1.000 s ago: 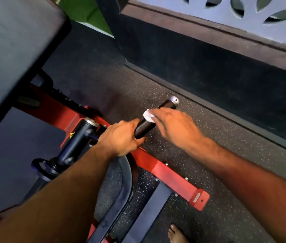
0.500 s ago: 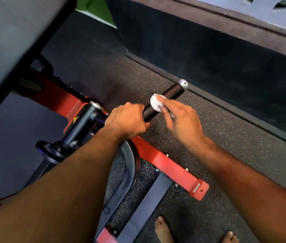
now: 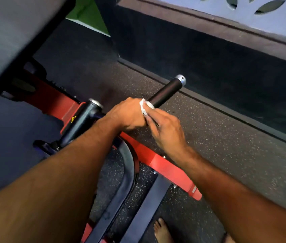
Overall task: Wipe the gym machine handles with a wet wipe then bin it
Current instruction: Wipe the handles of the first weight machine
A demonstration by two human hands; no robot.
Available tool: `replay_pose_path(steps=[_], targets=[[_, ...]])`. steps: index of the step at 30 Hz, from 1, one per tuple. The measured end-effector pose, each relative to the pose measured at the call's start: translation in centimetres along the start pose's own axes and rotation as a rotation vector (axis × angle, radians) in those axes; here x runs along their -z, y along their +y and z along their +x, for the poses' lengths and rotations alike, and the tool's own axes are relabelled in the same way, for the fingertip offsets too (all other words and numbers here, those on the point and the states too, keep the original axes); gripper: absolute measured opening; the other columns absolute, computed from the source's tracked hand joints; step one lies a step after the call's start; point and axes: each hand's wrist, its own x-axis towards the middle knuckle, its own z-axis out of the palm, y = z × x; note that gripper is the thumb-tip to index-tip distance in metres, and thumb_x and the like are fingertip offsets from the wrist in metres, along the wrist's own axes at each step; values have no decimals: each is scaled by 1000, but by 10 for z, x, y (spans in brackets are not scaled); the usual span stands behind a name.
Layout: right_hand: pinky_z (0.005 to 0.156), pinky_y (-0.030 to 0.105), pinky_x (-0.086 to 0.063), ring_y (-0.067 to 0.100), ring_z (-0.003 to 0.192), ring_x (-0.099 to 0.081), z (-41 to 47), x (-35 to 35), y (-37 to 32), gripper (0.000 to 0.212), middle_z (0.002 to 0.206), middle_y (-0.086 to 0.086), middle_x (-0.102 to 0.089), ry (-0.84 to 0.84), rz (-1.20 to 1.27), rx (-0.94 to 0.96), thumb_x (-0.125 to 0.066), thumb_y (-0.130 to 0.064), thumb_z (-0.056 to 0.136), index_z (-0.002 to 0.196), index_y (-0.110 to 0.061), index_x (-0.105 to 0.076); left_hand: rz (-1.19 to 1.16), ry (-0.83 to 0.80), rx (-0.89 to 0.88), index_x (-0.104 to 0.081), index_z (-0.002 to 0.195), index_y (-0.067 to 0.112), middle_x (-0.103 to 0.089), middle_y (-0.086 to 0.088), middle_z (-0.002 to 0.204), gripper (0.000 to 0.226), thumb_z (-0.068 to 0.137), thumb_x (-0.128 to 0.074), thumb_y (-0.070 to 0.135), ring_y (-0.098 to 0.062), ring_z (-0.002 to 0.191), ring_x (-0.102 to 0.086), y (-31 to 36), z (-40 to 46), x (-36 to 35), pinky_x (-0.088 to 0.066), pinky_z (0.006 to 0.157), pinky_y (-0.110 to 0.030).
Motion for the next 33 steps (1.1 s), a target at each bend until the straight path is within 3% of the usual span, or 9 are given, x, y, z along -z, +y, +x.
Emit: replay_pose_path(steps=[3,5,7,9,12,15,21,27,33], targets=[[69,25,-47,13,73,-54,-16,-2,0,34,84,4,-62,14,29,3,-59,-16,99,132,-10,-65,-80,25,56,-44,75,25,-66,-3,89,11,77,-50,35,-34,84,-65,-3,-2,-2,-44,68,-33],[71,20,-43,13,80,-51,-28,8,5,31,89,3,-60,29,-20,-41,-57,-22,99,126,-12,-68,-151,66,123,-52,82,26,-66,0,86,16,78,-61,39,-28,76,-64,-6,-2,-4,-46,66,-32],[75,11,-45,6,89,-50,-21,19,7,25,107,0,-55,141,14,-324,-60,-24,96,117,-15,-71,-151,84,147,-56,88,27,-64,4,81,21,76,-69,38,-23,72,-64,-6,-3,-7,-47,64,-32],[74,4,-42,2,89,-51,2,27,15,15,110,0,-54,387,111,-632,-66,-18,95,106,-14,-75,-139,94,156,-56,89,27,-63,5,80,23,76,-72,38,-20,72,-64,-4,-4,-6,-47,64,-33],[70,11,-47,4,80,-63,40,28,21,7,95,-4,-68,662,380,-850,-71,-15,91,95,-20,-76,-116,94,162,-56,92,29,-62,6,83,26,77,-73,41,-20,73,-63,-3,-4,-6,-48,67,-34],[67,23,-54,1,71,-64,57,13,14,16,80,-10,-71,744,569,-957,-74,-12,88,83,-27,-72,-95,88,164,-56,96,30,-62,4,85,28,78,-73,43,-24,78,-63,-2,-4,-5,-49,71,-34],[74,32,-60,8,76,-71,37,-2,-2,16,83,-5,-76,684,672,-998,-78,-11,85,83,-26,-75,-83,78,169,-56,101,27,-60,0,91,31,80,-72,43,-28,83,-60,1,-5,-3,-52,79,-37],[73,36,-60,10,75,-67,69,13,13,17,78,-7,-73,842,655,-1060,-76,-11,87,80,-26,-73,-88,74,183,-54,93,30,-62,4,84,27,77,-70,43,-28,79,-62,-1,-4,-4,-52,75,-37],[69,28,-62,10,70,-69,37,3,-13,5,78,2,-73,645,875,-1139,-71,-6,91,92,-11,-71,-99,75,189,-57,95,29,-63,2,86,27,76,-70,44,-26,76,-57,-1,-4,-5,-54,78,-36]])
